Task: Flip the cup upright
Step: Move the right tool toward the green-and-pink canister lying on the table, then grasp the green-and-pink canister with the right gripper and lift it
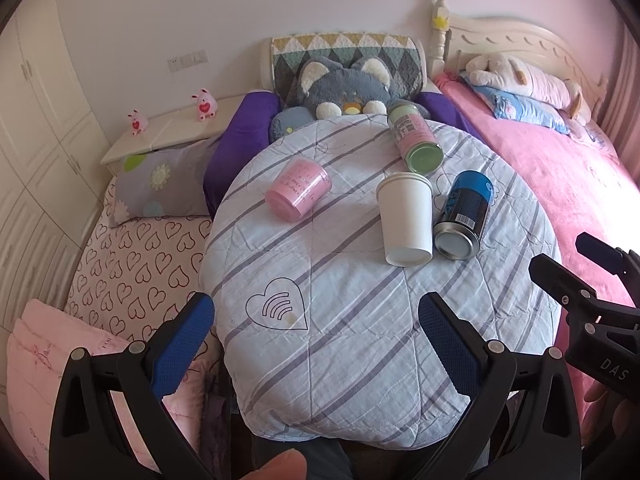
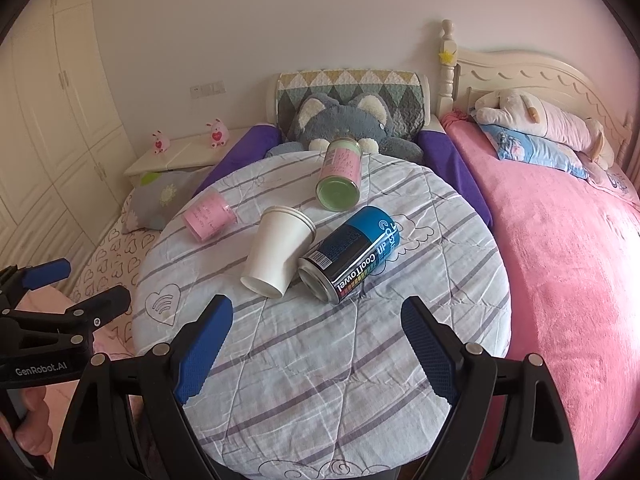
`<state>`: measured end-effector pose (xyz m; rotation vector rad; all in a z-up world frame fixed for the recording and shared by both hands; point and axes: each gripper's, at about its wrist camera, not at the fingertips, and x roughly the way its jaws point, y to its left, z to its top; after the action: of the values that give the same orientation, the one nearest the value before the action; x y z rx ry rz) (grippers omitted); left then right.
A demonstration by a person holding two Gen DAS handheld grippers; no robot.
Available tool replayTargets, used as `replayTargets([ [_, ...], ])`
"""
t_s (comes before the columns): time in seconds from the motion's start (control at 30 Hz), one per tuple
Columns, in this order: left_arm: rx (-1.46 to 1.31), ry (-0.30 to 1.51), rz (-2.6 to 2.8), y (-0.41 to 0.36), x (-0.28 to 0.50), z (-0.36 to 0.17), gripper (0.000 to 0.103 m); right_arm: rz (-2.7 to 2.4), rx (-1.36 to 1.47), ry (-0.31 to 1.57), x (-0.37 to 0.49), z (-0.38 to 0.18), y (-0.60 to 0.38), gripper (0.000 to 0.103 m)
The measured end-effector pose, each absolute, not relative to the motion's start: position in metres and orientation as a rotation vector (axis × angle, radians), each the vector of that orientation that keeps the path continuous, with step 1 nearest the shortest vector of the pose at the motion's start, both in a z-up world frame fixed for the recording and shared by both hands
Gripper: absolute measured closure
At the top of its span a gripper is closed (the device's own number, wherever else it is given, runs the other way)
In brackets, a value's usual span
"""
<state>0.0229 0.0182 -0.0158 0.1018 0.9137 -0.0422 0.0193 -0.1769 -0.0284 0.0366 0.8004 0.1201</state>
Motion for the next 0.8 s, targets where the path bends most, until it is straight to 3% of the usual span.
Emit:
replayTargets([
  [0.43, 0.078, 0.925, -0.008, 0.02, 0.079, -0.028, 0.0, 0.114, 0.03, 0.867, 0.074, -0.04, -0.168, 0.016],
  [0.8, 0.082, 0.944, 0.032, 0.01, 0.199, -0.04, 0.0, 0.097, 0.051, 0.999, 0.223, -0.053, -0.176, 0.016],
])
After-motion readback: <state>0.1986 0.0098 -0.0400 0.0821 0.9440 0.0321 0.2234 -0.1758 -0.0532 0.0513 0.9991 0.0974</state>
